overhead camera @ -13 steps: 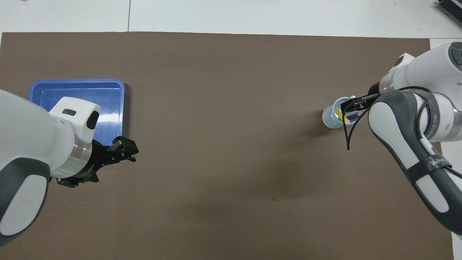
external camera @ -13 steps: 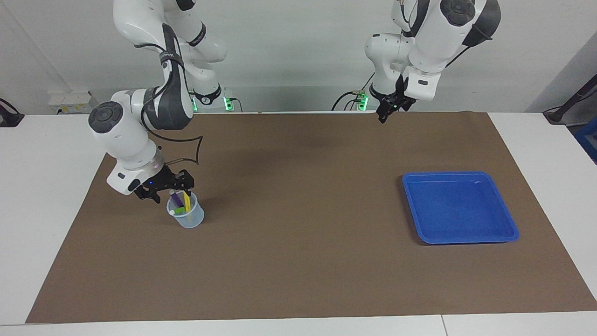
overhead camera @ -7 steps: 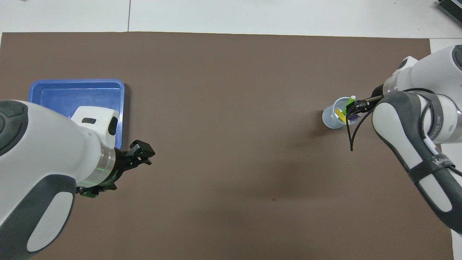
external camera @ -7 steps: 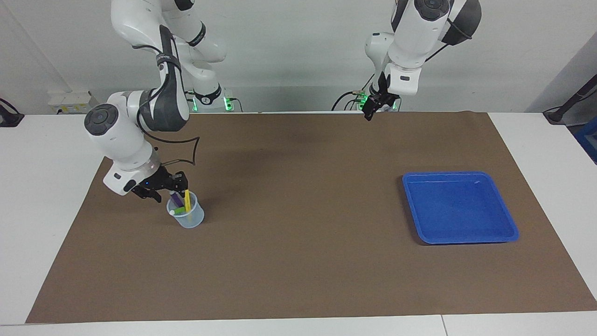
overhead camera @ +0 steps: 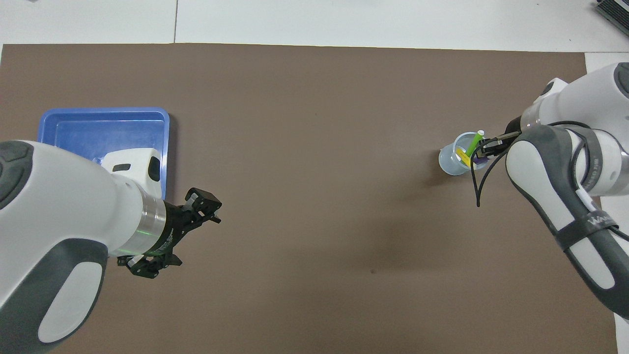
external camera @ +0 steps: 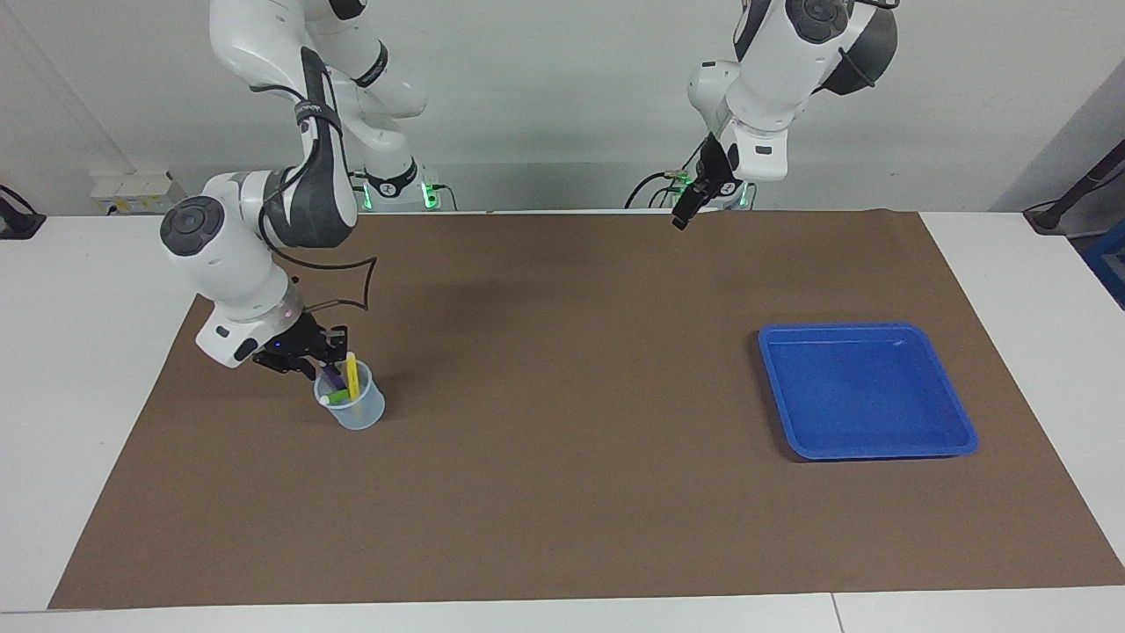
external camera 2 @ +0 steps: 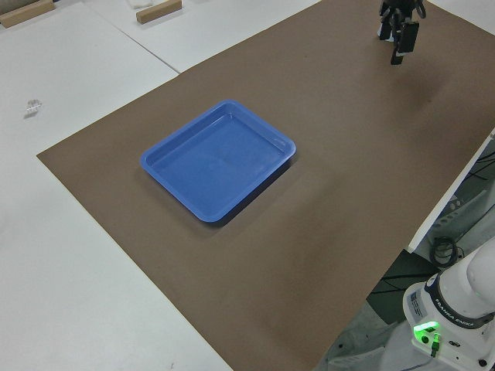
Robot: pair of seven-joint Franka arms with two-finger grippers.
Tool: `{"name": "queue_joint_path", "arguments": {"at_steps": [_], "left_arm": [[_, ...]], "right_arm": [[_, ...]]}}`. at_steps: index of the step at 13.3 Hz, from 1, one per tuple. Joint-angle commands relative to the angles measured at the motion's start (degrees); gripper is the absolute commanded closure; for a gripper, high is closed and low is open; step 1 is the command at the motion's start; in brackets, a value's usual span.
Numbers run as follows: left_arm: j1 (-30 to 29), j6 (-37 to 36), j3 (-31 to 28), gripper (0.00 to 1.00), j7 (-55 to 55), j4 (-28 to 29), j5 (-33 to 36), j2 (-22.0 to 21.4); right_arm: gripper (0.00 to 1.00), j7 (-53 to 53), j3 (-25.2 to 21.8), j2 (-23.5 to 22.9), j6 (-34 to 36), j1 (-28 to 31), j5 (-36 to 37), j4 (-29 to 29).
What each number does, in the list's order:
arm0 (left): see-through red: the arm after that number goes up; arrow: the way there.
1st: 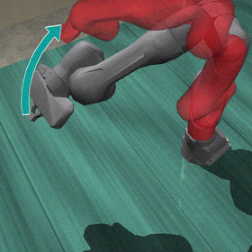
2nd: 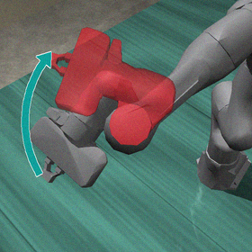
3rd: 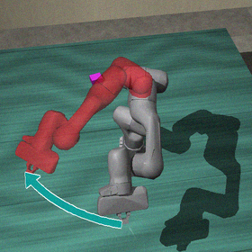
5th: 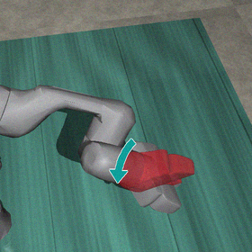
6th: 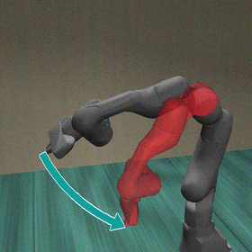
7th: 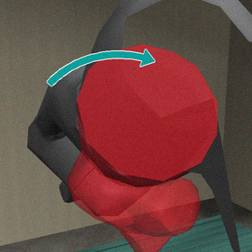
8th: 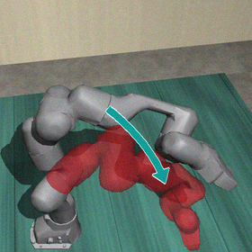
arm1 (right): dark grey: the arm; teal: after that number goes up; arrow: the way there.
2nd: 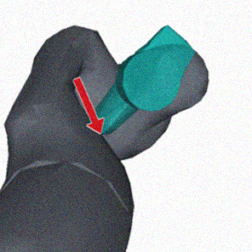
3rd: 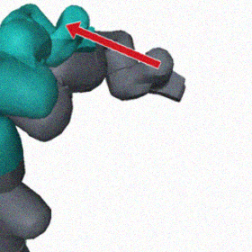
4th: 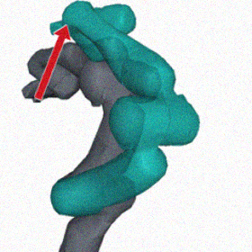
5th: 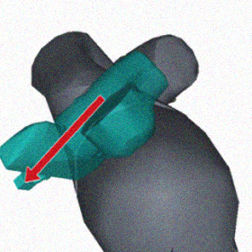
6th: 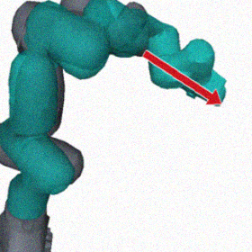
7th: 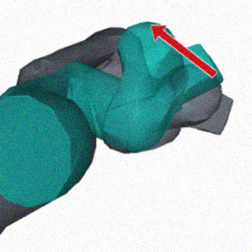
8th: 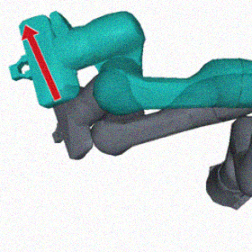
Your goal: Right arm passes pens to left for tray arrangement
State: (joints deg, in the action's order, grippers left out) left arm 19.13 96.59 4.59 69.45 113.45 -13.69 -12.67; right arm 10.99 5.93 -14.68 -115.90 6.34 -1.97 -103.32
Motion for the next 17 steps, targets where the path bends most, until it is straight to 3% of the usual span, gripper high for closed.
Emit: {"name": "queue_joint_path", "arguments": {"at_steps": [1, 4, 7, 12, 17], "left_arm": [[0.73, 6.66, -0.37, 0.00, 7.52, 7.56, -3.09, -4.73], [1.70, 8.35, -0.37, 0.00, 10.96, 8.11, -5.64, -5.09], [3.97, 10.71, -0.28, 0.00, 15.79, 8.28, -6.08, -5.09], [9.07, 16.43, -0.28, 0.00, 26.52, 9.42, -7.23, -5.09], [11.10, 19.34, -0.28, 0.00, 31.45, 9.42, -7.23, -4.83]], "right_arm": [[0.68, -0.71, 0.22, 1.68, 0.32, 0.34, -0.14, -1.54], [0.78, -0.71, 0.22, 1.68, 0.32, 0.34, -0.14, -1.62], [0.99, -0.71, 0.31, 1.68, 0.32, 0.34, -0.14, -1.62], [1.00, -0.62, 0.31, 1.68, 2.77, 0.43, -0.14, -0.05], [1.00, -0.62, 0.31, 3.69, 15.24, 0.34, -0.14, 7.59]]}}
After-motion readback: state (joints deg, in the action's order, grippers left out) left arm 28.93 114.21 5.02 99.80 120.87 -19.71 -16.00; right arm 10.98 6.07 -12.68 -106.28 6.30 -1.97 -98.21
